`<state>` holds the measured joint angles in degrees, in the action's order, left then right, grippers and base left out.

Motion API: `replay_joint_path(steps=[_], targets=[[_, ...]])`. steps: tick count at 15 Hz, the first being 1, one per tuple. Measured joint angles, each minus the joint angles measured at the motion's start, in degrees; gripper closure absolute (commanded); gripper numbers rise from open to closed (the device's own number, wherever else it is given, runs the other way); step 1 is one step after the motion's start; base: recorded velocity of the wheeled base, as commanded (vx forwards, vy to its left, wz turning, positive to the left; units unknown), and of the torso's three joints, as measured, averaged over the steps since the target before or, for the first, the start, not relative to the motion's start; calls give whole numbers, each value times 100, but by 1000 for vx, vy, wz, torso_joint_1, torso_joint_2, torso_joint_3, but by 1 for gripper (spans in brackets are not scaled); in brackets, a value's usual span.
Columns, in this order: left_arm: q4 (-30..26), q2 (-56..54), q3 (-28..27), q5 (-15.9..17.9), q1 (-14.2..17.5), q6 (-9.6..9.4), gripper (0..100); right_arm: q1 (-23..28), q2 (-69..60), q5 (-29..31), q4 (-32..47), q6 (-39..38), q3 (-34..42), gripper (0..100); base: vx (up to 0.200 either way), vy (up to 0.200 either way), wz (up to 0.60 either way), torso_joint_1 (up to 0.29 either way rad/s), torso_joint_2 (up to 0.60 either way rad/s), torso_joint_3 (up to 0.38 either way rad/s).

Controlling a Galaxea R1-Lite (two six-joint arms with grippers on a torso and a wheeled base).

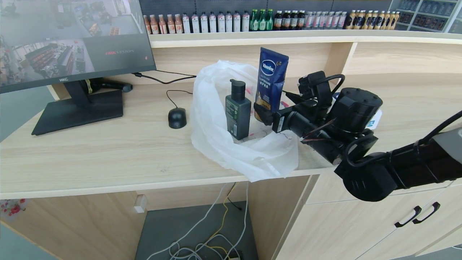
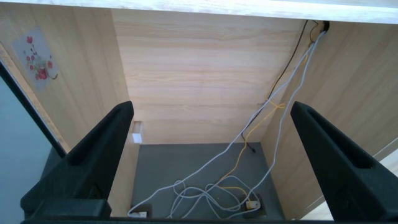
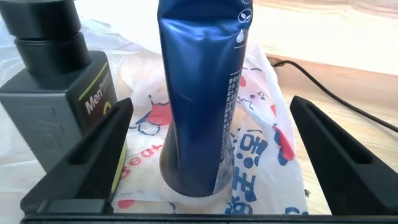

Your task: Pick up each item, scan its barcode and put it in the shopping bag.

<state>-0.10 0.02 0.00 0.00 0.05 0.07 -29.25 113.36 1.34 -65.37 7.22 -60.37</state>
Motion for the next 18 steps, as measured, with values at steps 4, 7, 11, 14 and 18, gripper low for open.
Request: replay_joint_path(steps=[4,7,11,14,18], targets=[[0,0,0,0,2,0,0,-2,-707,10,-33,9,666,0,0,0,0,0,0,0],[0,0,0,0,2,-2,0,0,-1590,29,-27,13,1512,0,0,0,0,0,0,0],[0,0,0,0,-2,0,0,397,-3450,24,178,-167,3232,0,0,0,0,0,0,0],[0,0,0,0,-2,0,0,783,-5266,21,1115,-383,4423,0,0,0,0,0,0,0],[0,0,0,0,-2,-5,0,1014,-7825,10,3956,-523,5103,0,0,0,0,0,0,0]])
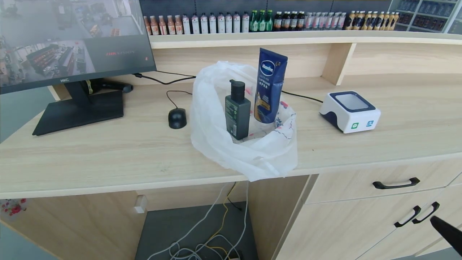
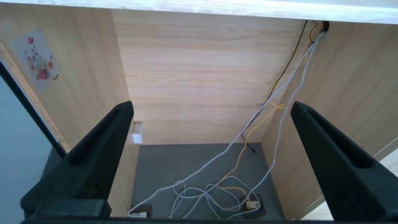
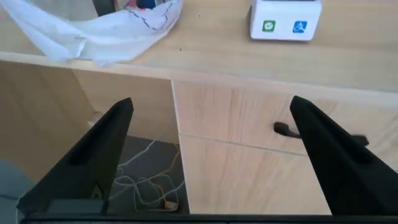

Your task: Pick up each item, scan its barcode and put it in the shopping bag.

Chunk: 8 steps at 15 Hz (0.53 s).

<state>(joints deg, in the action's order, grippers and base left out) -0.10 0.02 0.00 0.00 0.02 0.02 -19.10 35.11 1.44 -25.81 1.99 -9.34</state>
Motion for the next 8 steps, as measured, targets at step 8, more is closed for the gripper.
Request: replay_joint_path(steps=[8], targets=[[0,0,0,0,-2,-2,0,89,-3224,4,2573,180,868,0,0,0,0,0,0,0]])
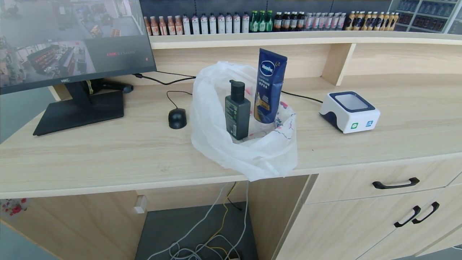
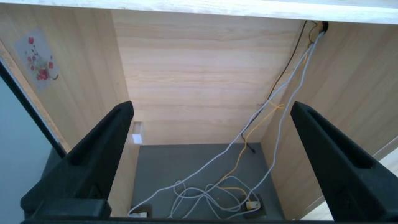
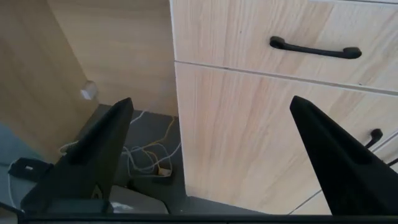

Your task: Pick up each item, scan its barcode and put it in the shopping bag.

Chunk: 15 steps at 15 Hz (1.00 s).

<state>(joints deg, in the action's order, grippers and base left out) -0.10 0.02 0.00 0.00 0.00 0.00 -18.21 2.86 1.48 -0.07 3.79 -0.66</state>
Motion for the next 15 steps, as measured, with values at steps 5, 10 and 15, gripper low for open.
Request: replay_joint_path(steps=[5,10,15], targets=[[0,0,0,0,0,0,0,441,94,9,-11,-139,56,0,0,0,0,0,0,0],[0,0,0,0,0,0,0,1541,352,7,-11,-313,63,0,0,0,0,0,0,0],[2,0,0,0,0,0,0,1775,-201,9,-4,-425,66,0,0,0,0,0,0,0]])
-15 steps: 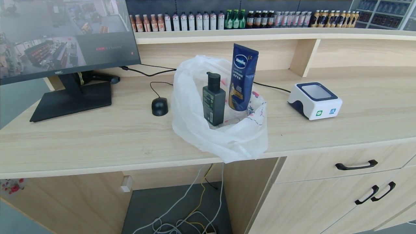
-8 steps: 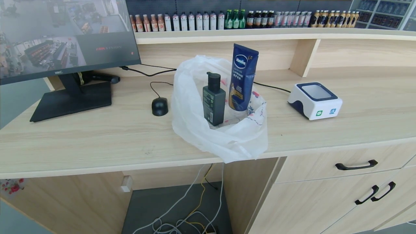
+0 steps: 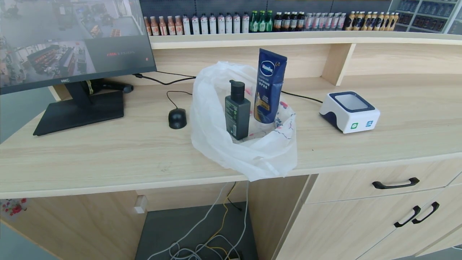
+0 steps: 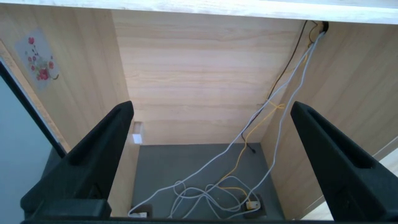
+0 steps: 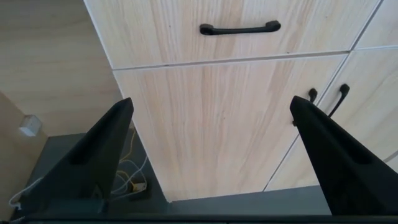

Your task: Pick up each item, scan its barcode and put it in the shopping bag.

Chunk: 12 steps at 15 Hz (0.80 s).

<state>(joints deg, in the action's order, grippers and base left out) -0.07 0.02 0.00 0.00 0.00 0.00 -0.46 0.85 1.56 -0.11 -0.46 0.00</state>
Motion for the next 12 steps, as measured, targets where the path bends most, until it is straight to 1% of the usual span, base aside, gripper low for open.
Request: replay_joint_path(steps=[5,12], targets=[[-2,0,0,0,0,-2,0,17,-90,0,-2,60,0,0,0,0,0,0,0,0],[-4,0,0,2,2,22,0,13,-96,2,-5,62,-2,0,0,-200,0,4,2,3]])
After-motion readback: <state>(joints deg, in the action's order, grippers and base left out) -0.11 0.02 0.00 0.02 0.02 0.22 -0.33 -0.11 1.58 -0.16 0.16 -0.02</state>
